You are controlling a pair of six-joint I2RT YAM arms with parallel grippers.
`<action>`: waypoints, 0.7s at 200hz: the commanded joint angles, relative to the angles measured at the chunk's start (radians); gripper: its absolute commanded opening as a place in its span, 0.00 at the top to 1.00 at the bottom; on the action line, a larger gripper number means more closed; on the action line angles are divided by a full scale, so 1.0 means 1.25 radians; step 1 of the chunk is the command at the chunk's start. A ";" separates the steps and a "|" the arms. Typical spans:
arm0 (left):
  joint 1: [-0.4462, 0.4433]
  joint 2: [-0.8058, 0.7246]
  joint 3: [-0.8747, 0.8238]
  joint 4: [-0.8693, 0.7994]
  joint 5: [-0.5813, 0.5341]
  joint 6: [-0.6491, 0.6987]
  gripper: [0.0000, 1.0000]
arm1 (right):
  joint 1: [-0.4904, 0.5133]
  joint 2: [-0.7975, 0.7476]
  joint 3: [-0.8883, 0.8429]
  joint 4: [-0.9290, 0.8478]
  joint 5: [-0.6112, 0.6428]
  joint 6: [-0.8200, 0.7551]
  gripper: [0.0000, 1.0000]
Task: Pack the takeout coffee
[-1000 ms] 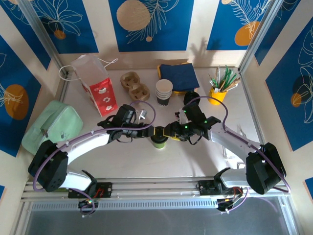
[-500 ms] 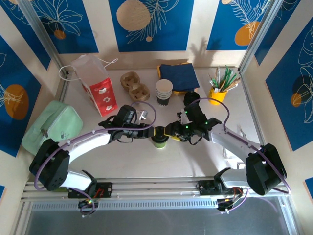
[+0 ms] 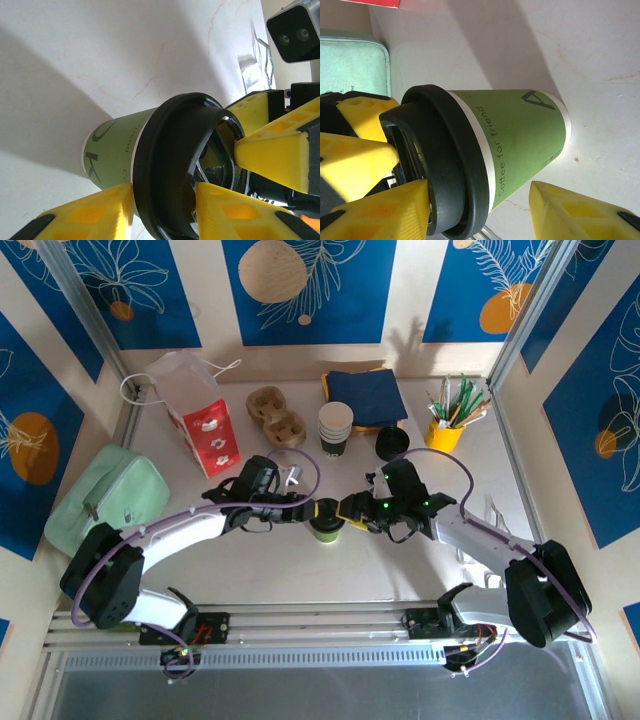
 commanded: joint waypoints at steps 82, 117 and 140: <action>-0.010 0.016 0.029 -0.081 -0.031 0.023 0.60 | 0.009 0.004 0.066 -0.165 0.058 -0.051 0.46; -0.009 0.019 0.056 -0.094 -0.037 0.027 0.60 | 0.011 -0.004 0.111 -0.191 0.047 -0.062 0.45; -0.009 0.019 0.073 -0.094 -0.038 0.019 0.59 | 0.011 -0.014 0.136 -0.213 0.048 -0.070 0.45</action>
